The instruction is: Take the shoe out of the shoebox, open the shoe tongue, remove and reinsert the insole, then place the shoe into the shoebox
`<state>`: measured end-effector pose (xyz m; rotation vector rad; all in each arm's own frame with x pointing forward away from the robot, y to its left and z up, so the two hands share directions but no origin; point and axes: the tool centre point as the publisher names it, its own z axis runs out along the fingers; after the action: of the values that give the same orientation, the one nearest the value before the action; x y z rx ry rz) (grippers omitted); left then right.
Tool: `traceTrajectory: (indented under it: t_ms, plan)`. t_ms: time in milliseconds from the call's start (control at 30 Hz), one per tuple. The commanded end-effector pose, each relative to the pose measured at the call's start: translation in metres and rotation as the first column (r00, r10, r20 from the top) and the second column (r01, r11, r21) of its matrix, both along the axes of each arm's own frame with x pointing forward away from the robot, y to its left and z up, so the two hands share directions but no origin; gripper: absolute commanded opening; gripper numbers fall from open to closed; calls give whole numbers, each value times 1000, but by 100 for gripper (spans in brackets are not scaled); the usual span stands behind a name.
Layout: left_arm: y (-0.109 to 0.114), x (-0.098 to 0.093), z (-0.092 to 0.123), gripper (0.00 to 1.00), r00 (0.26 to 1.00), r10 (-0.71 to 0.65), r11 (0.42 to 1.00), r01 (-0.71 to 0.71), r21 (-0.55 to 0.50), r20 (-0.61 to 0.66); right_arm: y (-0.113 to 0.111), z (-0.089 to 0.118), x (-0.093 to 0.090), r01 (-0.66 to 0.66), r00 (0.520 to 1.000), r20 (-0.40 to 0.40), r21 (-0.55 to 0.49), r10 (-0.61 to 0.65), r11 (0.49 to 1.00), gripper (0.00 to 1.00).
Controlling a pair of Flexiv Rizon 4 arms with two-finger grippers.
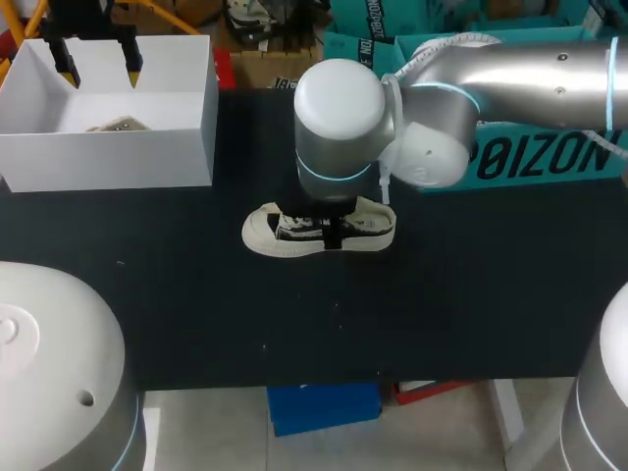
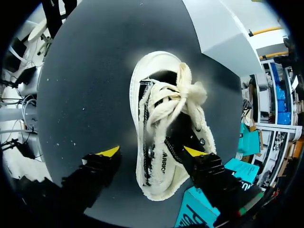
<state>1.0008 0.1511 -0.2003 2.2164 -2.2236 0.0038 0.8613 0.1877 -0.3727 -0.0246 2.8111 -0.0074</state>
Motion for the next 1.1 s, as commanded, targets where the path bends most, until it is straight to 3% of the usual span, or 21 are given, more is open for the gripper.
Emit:
traceTrajectory:
  t_ms: [33, 300, 467, 667, 1100]
  plan:
    - [-1, 0, 0, 100, 1000, 2, 1000, -2, 2, -1, -22, 38, -1, -9, 1000, -13, 9, 9, 1000, 100]
    - [-1, 0, 0, 100, 1000, 2, 1000, -2, 2, -1, -39, 77, 5, -43, 999, 1, 77, 43, 996, 100]
    - [-1, 0, 0, 100, 1000, 2, 1000, -2, 2, -1, -42, 90, 7, -206, 977, 94, 227, 189, 952, 100]
    - [-1, 0, 0, 100, 1000, 2, 1000, -2, 2, -1, -50, 111, 9, -378, 922, 210, 300, 326, 876, 100]
    - [-1, 0, 0, 100, 1000, 2, 1000, -2, 2, -1, -50, 111, 9, -378, 922, 210, 300, 326, 876, 100]
